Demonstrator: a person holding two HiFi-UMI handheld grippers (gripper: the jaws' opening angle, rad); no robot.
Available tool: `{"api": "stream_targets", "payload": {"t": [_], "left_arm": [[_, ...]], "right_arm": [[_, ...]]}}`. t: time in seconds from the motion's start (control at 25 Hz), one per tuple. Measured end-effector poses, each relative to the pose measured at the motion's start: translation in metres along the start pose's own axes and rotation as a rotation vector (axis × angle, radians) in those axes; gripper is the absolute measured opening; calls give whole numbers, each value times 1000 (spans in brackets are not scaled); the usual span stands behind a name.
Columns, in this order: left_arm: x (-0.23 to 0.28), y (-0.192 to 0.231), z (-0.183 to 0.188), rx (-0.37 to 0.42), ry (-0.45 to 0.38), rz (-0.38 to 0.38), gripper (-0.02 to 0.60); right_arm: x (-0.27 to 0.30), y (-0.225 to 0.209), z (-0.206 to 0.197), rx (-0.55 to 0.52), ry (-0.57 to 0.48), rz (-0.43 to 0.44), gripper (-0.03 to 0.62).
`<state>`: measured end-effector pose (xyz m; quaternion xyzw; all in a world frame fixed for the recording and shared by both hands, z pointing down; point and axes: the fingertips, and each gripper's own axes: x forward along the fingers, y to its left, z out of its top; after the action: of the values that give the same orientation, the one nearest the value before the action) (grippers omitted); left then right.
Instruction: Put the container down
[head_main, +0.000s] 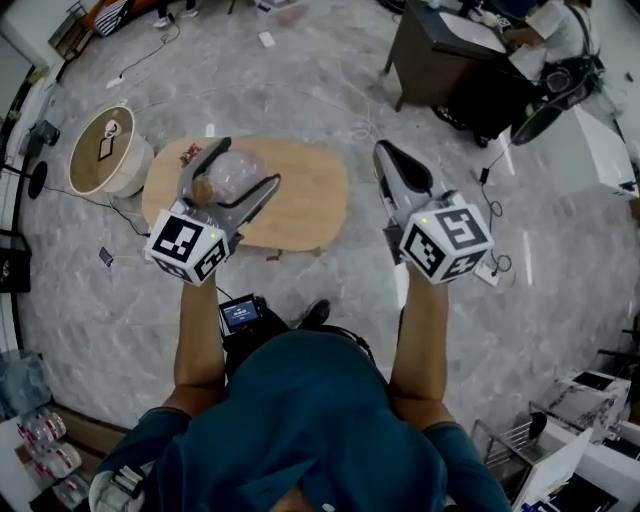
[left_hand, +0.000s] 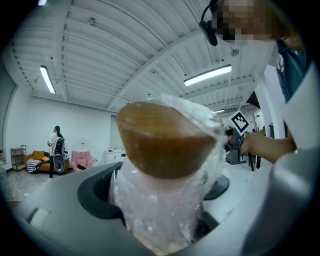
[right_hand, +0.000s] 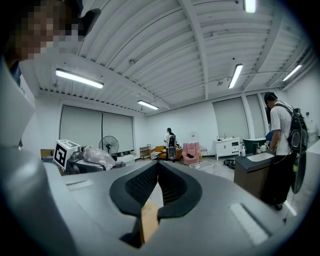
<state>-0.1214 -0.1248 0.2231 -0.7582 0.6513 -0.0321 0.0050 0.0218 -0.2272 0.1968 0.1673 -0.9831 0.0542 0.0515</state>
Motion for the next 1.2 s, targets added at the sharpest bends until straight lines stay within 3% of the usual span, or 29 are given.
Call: {"api": "stream_targets", "payload": {"t": [0.36,0.72,1.2], "left_arm": [[17,2,-18,9,43,-43,411],[78,-2,-41,7,64,-181,411],[156,22,-92,-23,135,-323,411]], "right_arm": [[-7,-5,-28,51,20,-36,11],[-18,-38,-43,78,40,-162,11],[7,-84,-66,139,99,-299,11]]}}
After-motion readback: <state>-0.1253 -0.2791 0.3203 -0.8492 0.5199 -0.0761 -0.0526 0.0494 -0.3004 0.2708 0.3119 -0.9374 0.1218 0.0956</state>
